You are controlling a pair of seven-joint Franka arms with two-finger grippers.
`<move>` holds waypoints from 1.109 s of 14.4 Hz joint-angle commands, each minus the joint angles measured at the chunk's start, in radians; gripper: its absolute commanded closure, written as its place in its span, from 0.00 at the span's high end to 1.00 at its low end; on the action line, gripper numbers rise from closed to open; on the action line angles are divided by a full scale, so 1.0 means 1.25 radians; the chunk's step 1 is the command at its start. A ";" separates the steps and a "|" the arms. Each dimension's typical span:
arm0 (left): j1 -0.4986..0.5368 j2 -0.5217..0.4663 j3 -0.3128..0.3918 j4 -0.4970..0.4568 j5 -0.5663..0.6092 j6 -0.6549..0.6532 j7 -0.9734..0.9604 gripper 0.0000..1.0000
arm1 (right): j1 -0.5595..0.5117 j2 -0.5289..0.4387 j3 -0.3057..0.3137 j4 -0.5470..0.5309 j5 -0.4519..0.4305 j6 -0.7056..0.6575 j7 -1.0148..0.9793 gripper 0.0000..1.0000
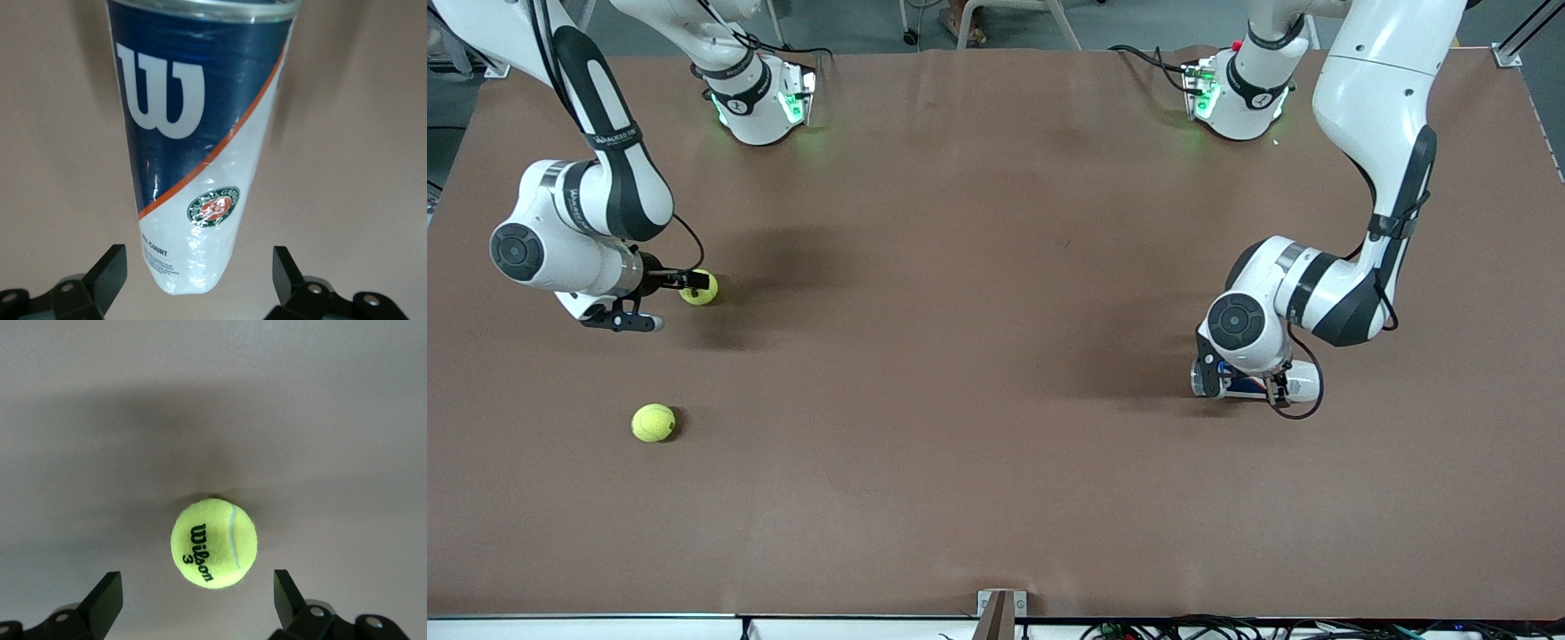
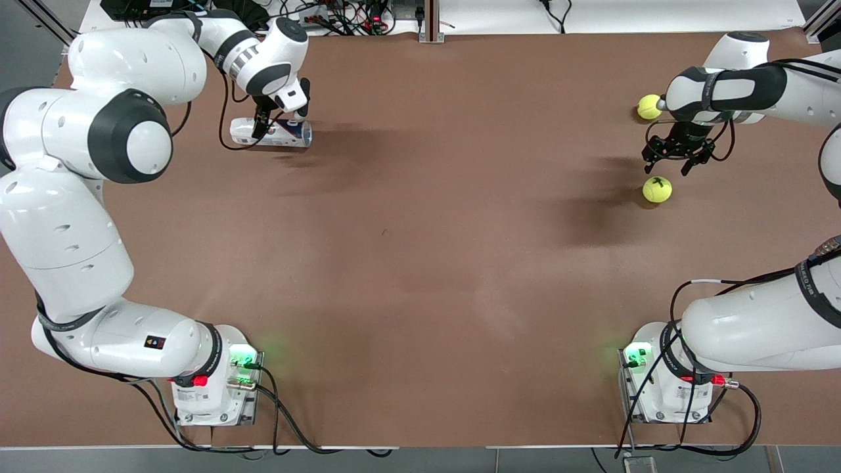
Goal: Insert tennis ball vertically with right arm
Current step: 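Grasp and lift the can upright while the right gripper reaches a ball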
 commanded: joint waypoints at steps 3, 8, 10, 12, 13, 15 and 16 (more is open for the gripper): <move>-0.011 0.023 0.000 0.006 0.042 0.006 -0.066 0.96 | -0.012 0.020 0.007 -0.024 -0.002 0.042 0.000 1.00; -0.033 0.038 0.000 0.004 0.070 0.017 -0.131 0.96 | -0.024 0.044 0.007 -0.022 -0.002 0.061 0.000 1.00; -0.033 0.043 0.000 0.006 0.070 0.018 -0.131 0.96 | -0.024 0.044 0.007 -0.021 -0.002 0.061 -0.004 1.00; -0.033 0.053 0.000 0.004 0.094 0.028 -0.136 0.95 | -0.023 0.045 0.007 -0.022 -0.003 0.061 -0.004 1.00; -0.033 0.057 0.000 0.004 0.103 0.028 -0.148 0.94 | -0.023 0.045 0.007 -0.024 -0.006 0.059 -0.006 1.00; -0.044 0.059 0.000 0.002 0.108 0.028 -0.169 0.93 | -0.020 0.049 0.007 -0.025 -0.012 0.056 -0.009 1.00; -0.046 0.060 0.000 0.002 0.108 0.028 -0.175 0.91 | -0.020 0.052 0.007 -0.025 -0.013 0.056 -0.009 1.00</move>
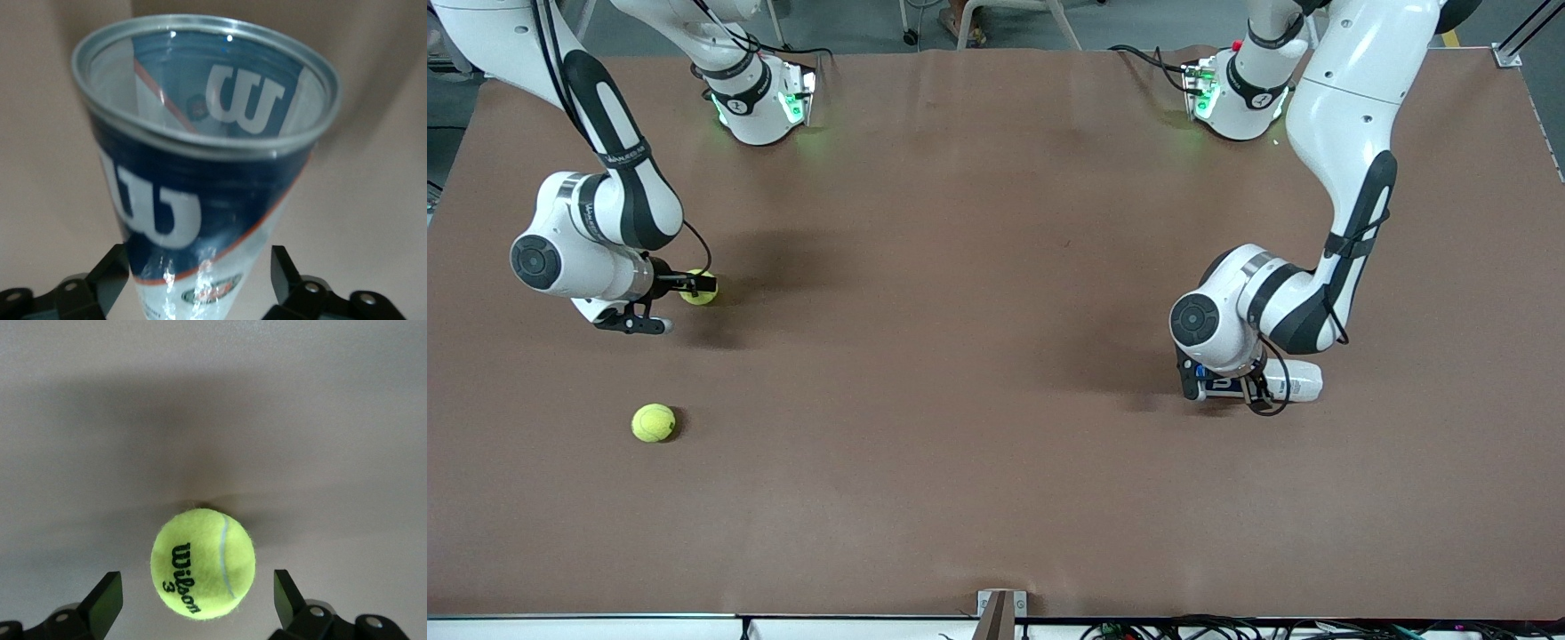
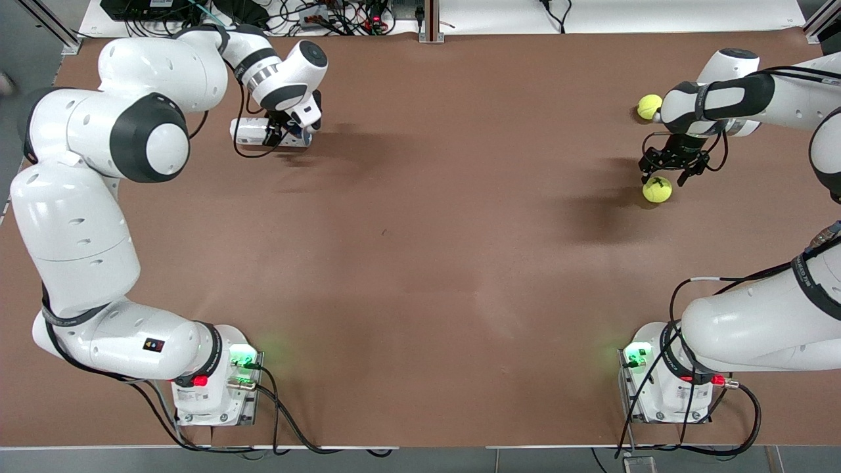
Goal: Insert tennis ball vertically with right arm
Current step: 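Grasp and lift the can upright while the right gripper reaches a ball, then carry the upright can inward while the right gripper grasps the ball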
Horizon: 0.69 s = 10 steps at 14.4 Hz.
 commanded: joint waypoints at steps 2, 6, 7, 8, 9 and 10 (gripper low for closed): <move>-0.011 0.013 0.002 0.003 0.021 0.005 -0.028 0.90 | -0.011 0.008 0.007 -0.014 -0.012 0.008 -0.006 1.00; -0.010 0.029 0.002 0.003 0.033 0.031 -0.028 0.90 | -0.012 0.019 0.007 -0.014 -0.012 0.009 -0.006 1.00; -0.010 0.030 0.002 0.002 0.033 0.037 -0.028 0.89 | -0.011 0.019 0.007 -0.014 -0.012 0.009 -0.006 1.00; -0.010 0.032 0.002 0.002 0.042 0.043 -0.028 0.88 | -0.011 0.020 0.007 -0.014 -0.013 0.009 -0.006 0.98; -0.010 0.035 0.002 0.003 0.051 0.046 -0.028 0.85 | -0.011 0.025 0.007 -0.013 -0.012 0.011 -0.006 0.97; -0.010 0.035 0.002 0.003 0.053 0.048 -0.028 0.82 | -0.012 0.028 0.007 -0.013 -0.012 0.011 -0.006 0.95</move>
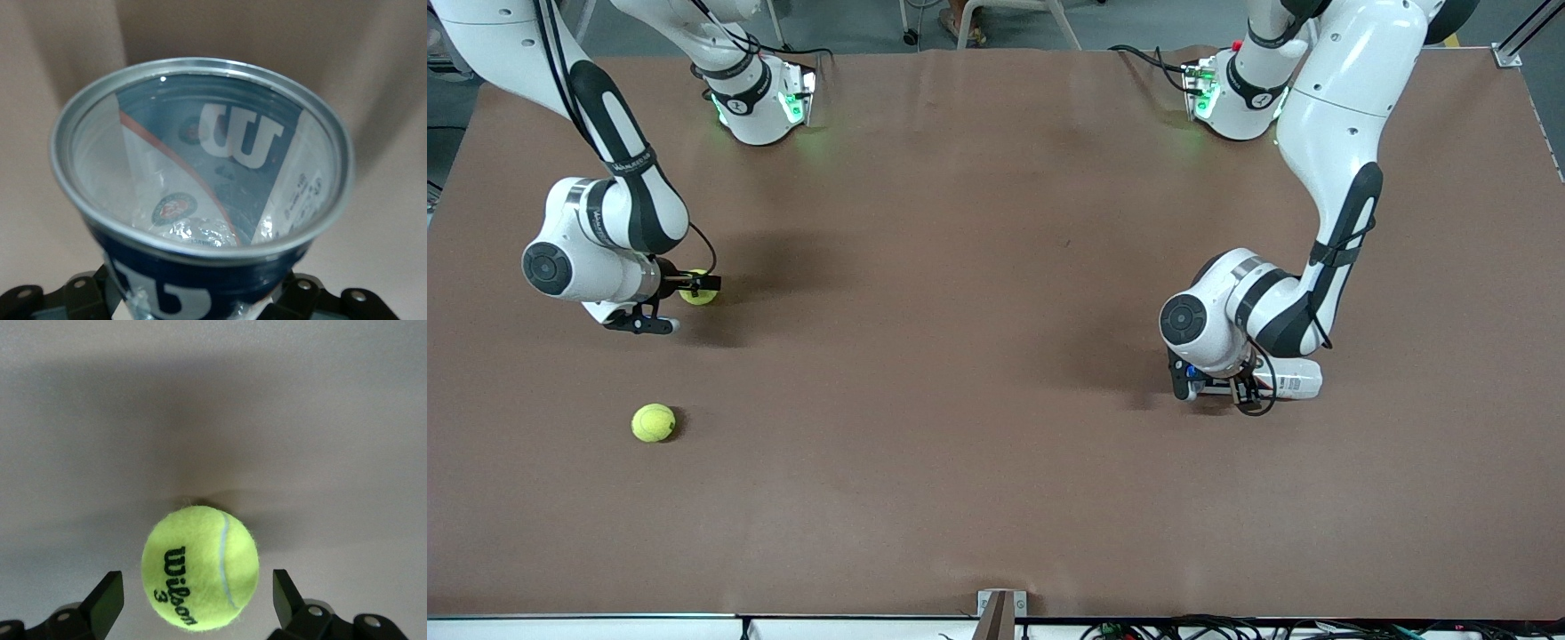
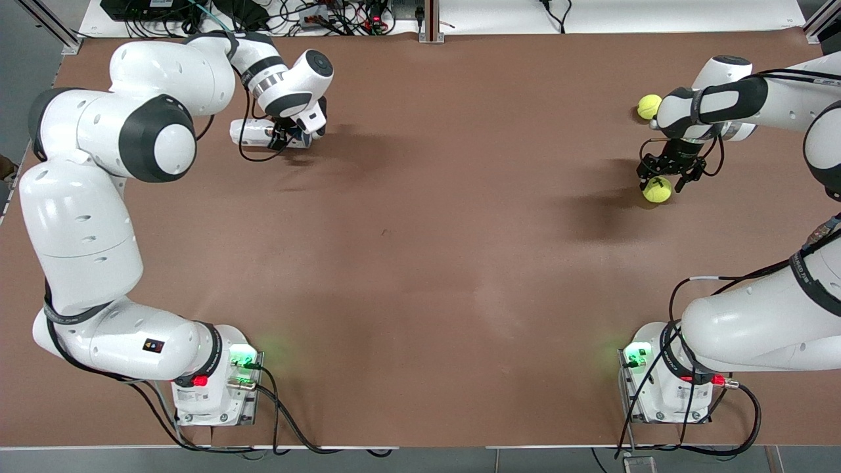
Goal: Insert tennis ball vertically with right arm
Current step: 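Carry the upright can inward while the right gripper grasps the ball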
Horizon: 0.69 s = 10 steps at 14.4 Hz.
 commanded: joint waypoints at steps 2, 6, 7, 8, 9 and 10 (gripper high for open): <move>-0.004 0.012 0.002 0.003 0.024 0.024 -0.013 0.73 | -0.013 0.002 0.007 -0.009 -0.008 0.011 -0.004 0.95; -0.003 0.002 -0.001 0.013 0.023 0.024 0.000 0.70 | -0.013 0.005 0.007 -0.009 -0.008 0.012 -0.004 0.95; -0.002 -0.001 -0.005 0.018 0.023 0.022 0.009 0.70 | -0.013 0.007 0.007 -0.009 -0.008 0.013 -0.004 0.95; -0.001 -0.011 -0.012 0.022 0.020 0.020 0.021 0.70 | -0.013 0.008 0.007 -0.008 -0.008 0.013 -0.004 0.95; 0.000 -0.019 -0.020 0.031 0.013 0.019 0.026 0.70 | -0.013 0.008 0.007 -0.008 -0.008 0.015 -0.004 0.95; 0.002 -0.023 -0.034 0.042 0.009 0.016 0.027 0.70 | -0.013 0.008 0.007 -0.008 -0.009 0.019 -0.004 0.95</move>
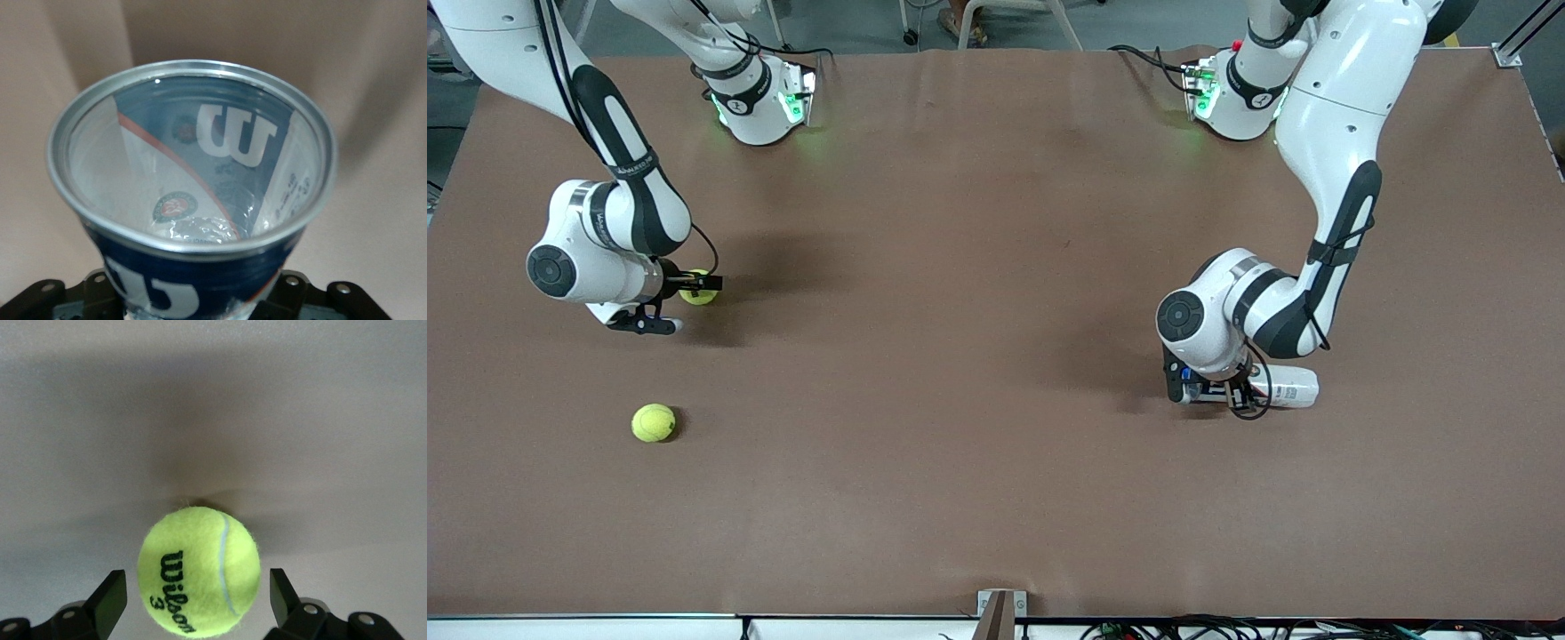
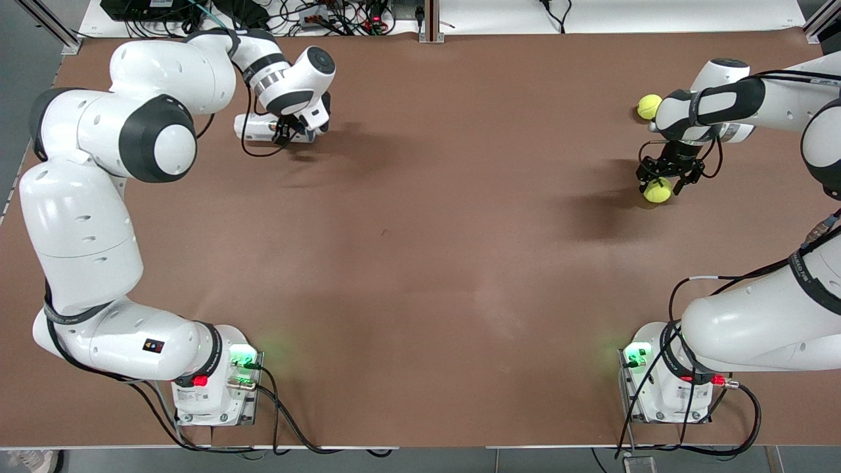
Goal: Insert tennis ball vertically with right arm
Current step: 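Carry the upright can inward while the right gripper grasps the ball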
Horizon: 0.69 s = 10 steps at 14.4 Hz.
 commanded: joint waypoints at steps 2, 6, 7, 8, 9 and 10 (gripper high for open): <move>0.014 -0.039 -0.057 0.041 -0.057 -0.007 0.016 0.70 | -0.014 0.002 0.007 -0.008 -0.008 0.016 -0.004 0.95; 0.011 -0.082 -0.128 0.105 -0.200 -0.013 0.036 0.70 | -0.014 0.003 0.007 -0.008 -0.008 0.016 -0.004 0.95; 0.012 -0.079 -0.149 0.130 -0.227 -0.012 0.036 0.70 | -0.014 0.003 0.007 -0.008 -0.008 0.016 -0.004 0.95; 0.011 -0.078 -0.175 0.147 -0.259 -0.012 0.030 0.70 | -0.014 0.003 0.007 -0.008 -0.008 0.016 -0.004 0.94; 0.011 -0.076 -0.199 0.158 -0.301 -0.006 0.020 0.70 | -0.014 0.003 0.007 -0.008 -0.008 0.016 -0.004 0.92; 0.010 -0.075 -0.212 0.162 -0.342 0.007 0.018 0.70 | -0.014 0.003 0.007 -0.008 -0.008 0.016 -0.004 0.87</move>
